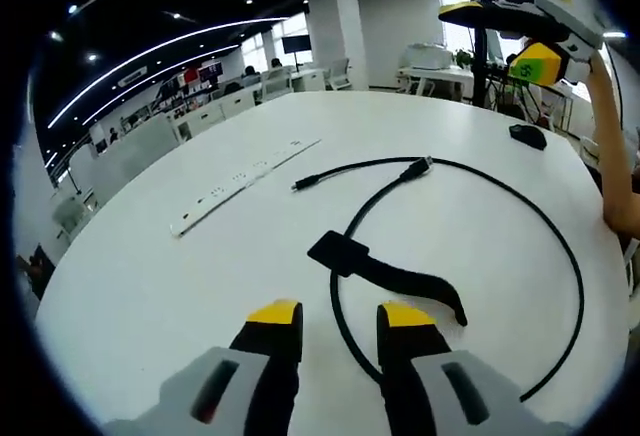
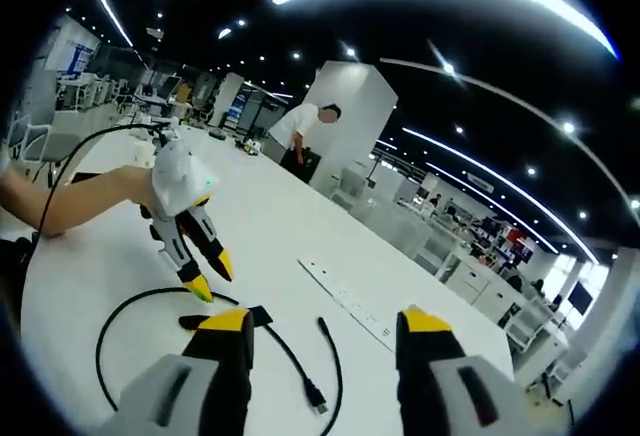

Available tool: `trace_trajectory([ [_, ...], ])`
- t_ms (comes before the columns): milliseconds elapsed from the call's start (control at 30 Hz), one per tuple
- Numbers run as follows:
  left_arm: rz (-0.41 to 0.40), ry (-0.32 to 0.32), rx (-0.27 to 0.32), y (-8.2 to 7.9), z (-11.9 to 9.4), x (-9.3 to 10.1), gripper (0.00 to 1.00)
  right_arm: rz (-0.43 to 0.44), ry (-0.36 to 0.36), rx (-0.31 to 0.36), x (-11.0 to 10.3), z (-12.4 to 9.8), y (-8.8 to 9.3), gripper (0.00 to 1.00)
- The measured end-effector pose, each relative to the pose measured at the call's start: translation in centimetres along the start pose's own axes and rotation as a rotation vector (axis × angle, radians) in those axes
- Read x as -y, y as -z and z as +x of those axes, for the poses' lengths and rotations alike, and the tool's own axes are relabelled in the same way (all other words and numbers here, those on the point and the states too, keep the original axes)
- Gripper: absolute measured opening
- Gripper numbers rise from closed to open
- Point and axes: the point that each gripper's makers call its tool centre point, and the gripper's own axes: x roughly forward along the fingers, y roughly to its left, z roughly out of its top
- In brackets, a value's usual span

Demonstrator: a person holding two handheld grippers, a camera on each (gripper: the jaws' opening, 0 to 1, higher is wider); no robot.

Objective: Find the charging cable on the desk, coil it up and secure with Velcro.

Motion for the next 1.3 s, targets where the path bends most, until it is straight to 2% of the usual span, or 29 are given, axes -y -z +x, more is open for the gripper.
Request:
trace_trajectory([
  [367,-0.01,-0.017,-0.021,0.5,0.2,-0.4,0.25,-0.016,0.002,-0.001,-0.1,0.2,0.0,0.58],
  [533,-0.016,-0.008,-0.036,1.0,0.7,-0.2,0.23,-0.018,-0.001,0.002,-0.2,0.1,-0.1,0.58],
  [900,-0.016,0.02,-0.035,1.0,1.0,0.4,0.2,-0.025,0.006,-0.001,-0.1,0.1,-0.1,0.57],
  [1100,-0.006,0.022,-0.035,1.1,1.1,0.3,0.1,-0.032,0.003,0.003,-0.4,0.1,-0.3,0.57],
  [1300,0.019,0.023,-0.034,1.1,1.1,0.1,0.08,-0.037,0.003,0.006,-0.5,0.1,-0.4,0.56],
])
